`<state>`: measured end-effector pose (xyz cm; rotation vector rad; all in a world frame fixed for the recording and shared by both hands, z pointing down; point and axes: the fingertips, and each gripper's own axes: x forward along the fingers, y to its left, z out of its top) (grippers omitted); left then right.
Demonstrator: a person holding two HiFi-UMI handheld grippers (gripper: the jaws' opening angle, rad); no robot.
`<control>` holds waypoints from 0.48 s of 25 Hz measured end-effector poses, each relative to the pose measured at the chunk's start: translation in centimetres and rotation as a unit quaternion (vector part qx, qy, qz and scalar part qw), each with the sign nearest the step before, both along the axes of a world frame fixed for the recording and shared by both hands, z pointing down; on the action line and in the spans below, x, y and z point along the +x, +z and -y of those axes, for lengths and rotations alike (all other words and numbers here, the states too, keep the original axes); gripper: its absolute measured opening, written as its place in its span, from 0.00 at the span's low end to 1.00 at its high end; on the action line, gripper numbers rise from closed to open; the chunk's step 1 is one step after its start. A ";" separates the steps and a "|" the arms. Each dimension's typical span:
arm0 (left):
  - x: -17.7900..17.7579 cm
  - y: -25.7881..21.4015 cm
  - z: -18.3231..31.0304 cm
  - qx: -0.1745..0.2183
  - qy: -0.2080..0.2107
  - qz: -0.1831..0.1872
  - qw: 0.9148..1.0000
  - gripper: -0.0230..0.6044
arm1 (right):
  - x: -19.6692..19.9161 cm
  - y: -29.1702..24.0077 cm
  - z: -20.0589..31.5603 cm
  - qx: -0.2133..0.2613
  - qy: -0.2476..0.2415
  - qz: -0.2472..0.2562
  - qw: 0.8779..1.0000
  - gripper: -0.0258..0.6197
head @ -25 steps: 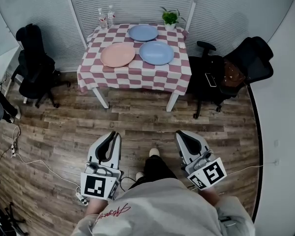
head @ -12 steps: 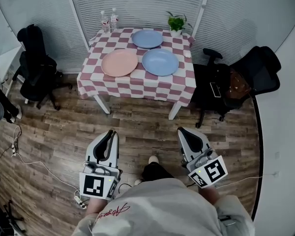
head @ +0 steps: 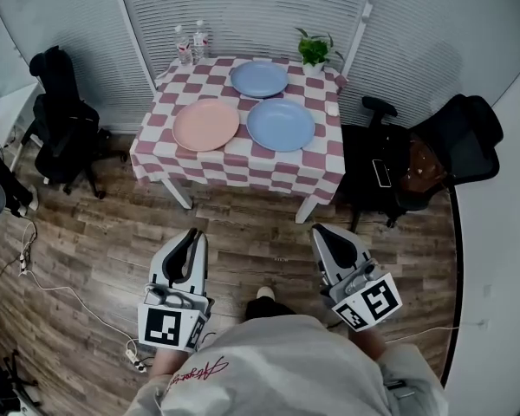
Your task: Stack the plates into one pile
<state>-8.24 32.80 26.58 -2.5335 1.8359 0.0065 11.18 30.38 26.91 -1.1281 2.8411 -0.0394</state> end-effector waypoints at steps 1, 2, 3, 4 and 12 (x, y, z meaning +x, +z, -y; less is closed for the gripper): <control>0.3 0.0 0.5 0.000 -0.001 0.000 1.000 0.11 | 0.2 0.0 0.5 0.004 -0.002 -0.003 1.000 0.06; 0.6 0.0 1.0 0.000 -0.003 0.000 1.000 0.11 | 0.5 0.0 0.9 0.009 -0.002 -0.010 1.000 0.06; 0.9 0.0 1.5 0.001 -0.005 0.000 1.000 0.11 | 0.7 0.1 1.3 0.012 -0.002 -0.016 1.000 0.06; 1.2 -0.1 1.9 0.002 -0.007 0.000 1.000 0.11 | 0.9 0.1 1.8 0.014 -0.005 -0.019 1.000 0.06; 2.4 0.2 3.8 0.001 -0.022 0.000 1.000 0.11 | 1.4 0.5 4.4 0.003 -0.030 -0.004 1.000 0.06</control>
